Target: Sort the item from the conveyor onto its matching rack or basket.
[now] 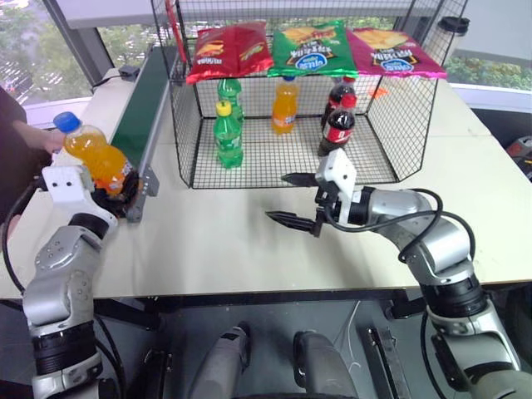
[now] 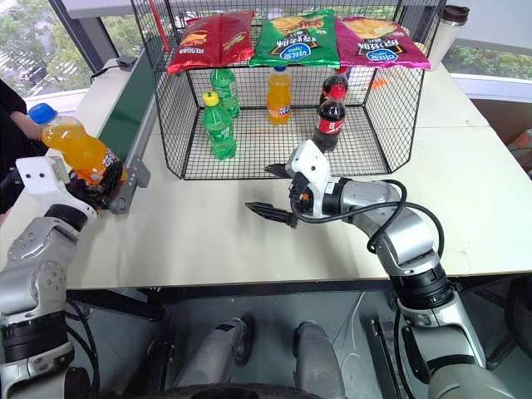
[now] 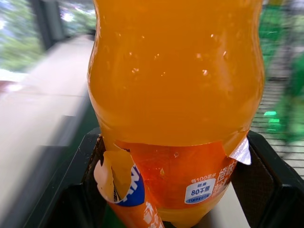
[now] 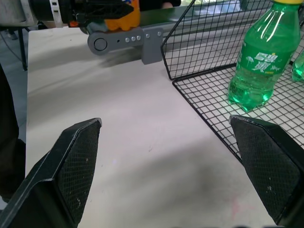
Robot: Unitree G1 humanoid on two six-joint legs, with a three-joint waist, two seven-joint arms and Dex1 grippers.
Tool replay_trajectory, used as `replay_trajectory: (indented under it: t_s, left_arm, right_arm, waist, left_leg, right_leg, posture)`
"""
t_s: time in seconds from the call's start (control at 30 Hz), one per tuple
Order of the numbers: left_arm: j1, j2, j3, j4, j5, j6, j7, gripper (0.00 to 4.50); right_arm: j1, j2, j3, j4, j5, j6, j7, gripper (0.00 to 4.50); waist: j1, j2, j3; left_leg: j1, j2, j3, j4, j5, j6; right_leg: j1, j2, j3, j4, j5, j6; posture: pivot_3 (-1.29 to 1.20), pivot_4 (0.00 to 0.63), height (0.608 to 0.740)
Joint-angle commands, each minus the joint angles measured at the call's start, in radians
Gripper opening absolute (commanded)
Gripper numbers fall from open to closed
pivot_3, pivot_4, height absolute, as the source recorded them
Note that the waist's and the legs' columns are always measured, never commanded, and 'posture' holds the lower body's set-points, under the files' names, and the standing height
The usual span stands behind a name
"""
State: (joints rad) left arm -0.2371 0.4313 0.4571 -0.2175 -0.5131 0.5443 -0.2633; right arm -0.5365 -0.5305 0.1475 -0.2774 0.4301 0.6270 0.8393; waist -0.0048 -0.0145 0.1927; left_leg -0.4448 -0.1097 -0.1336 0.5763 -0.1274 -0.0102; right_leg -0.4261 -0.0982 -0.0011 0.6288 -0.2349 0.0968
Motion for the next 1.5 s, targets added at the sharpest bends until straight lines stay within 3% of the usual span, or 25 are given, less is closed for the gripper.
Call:
replay_trajectory:
  t_s: [0.03, 0.27, 0.5, 0.77, 1.27, 1.37, 1.43, 1.5]
  left_arm:
    - [-0.07, 0.046, 0.003, -0.112, -0.107, 0.047, -0.055, 2.9]
    - [-0.137, 0.142, -0.267, -0.094, -0.079, 0.054, -0.318, 2.9]
    - [-0.216, 0.132, -0.532, 0.045, 0.075, -0.117, -0.544, 2.9]
    - [-0.287, 0.05, -0.631, 0.143, 0.144, -0.214, -0.647, 2.9]
    - [-0.272, -0.006, -0.668, 0.091, 0.159, -0.192, -0.682, 2.9]
    - [-0.27, -0.01, -0.665, 0.083, 0.157, -0.187, -0.678, 2.9]
    - [-0.27, -0.012, -0.662, 0.079, 0.155, -0.183, -0.674, 2.9]
    - [-0.269, -0.012, -0.66, 0.077, 0.154, -0.173, -0.667, 2.9]
  right_arm:
    - [-0.002, -0.012, -0.037, -0.056, 0.025, 0.005, -0.002, 4.5]
    - [-0.019, -0.007, -0.064, -0.053, 0.051, 0.025, -0.008, 4.5]
    - [-0.03, -0.03, -0.062, -0.04, 0.029, 0.018, -0.008, 4.5]
    - [-0.047, -0.03, -0.065, -0.045, 0.036, 0.03, -0.022, 4.5]
    - [-0.123, 0.019, -0.048, 0.029, 0.017, -0.004, -0.019, 4.5]
    - [-0.13, 0.03, -0.05, 0.038, 0.021, -0.007, -0.016, 3.63]
    - [-0.131, 0.033, -0.051, 0.041, 0.021, -0.009, -0.009, 2.7]
    - [-0.132, 0.034, -0.053, 0.042, 0.022, -0.01, -0.004, 2.37]
  waist:
    - [-0.003, 0.0, 0.0]
    - [-0.006, 0.0, 0.0]
    - [-0.006, 0.0, 0.0]
    - [-0.007, 0.0, 0.0]
    - [-0.007, 0.0, 0.0]
    - [-0.007, 0.0, 0.0]
    - [-0.008, 0.0, 0.0]
    - [-0.007, 0.0, 0.0]
  left_leg:
    - [0.0, 0.0, 0.0, 0.0, 0.0, 0.0]
    - [0.0, 0.0, 0.001, 0.0, 0.0, 0.0]
    - [0.0, 0.0, 0.001, -0.001, 0.0, 0.0]
    - [-0.001, 0.0, 0.001, -0.001, 0.0, 0.0]
    - [0.0, 0.0, 0.001, 0.0, 0.0, 0.0]
    - [0.0, 0.0, 0.001, 0.0, 0.0, 0.0]
    - [0.0, 0.0, 0.001, 0.0, 0.0, 0.001]
    - [0.0, 0.0, 0.001, 0.0, 0.0, 0.001]
  right_leg:
    - [0.0, 0.0, 0.0, 0.0, 0.0, 0.0]
    - [0.0, 0.0, 0.0, 0.0, 0.0, 0.0]
    - [-0.001, 0.0, 0.001, 0.0, 0.0, -0.001]
    - [-0.001, 0.0, 0.001, -0.001, 0.0, 0.0]
    - [-0.001, 0.0, 0.0, 0.0, 0.0, 0.0]
    - [-0.001, 0.0, 0.0, 0.0, 0.0, 0.0]
    - [-0.001, 0.0, 0.0, 0.0, 0.0, 0.0]
    - [-0.001, 0.0, 0.0, 0.0, 0.0, 0.0]
  posture:
    - [0.0, 0.15, 0.738]
    - [0.0, 0.15, 0.738]
    - [0.0, 0.15, 0.738]
    - [0.0, 0.15, 0.738]
    - [0.0, 0.15, 0.738]
    - [0.0, 0.15, 0.738]
    - [0.0, 0.15, 0.738]
    - [0.0, 0.15, 0.738]
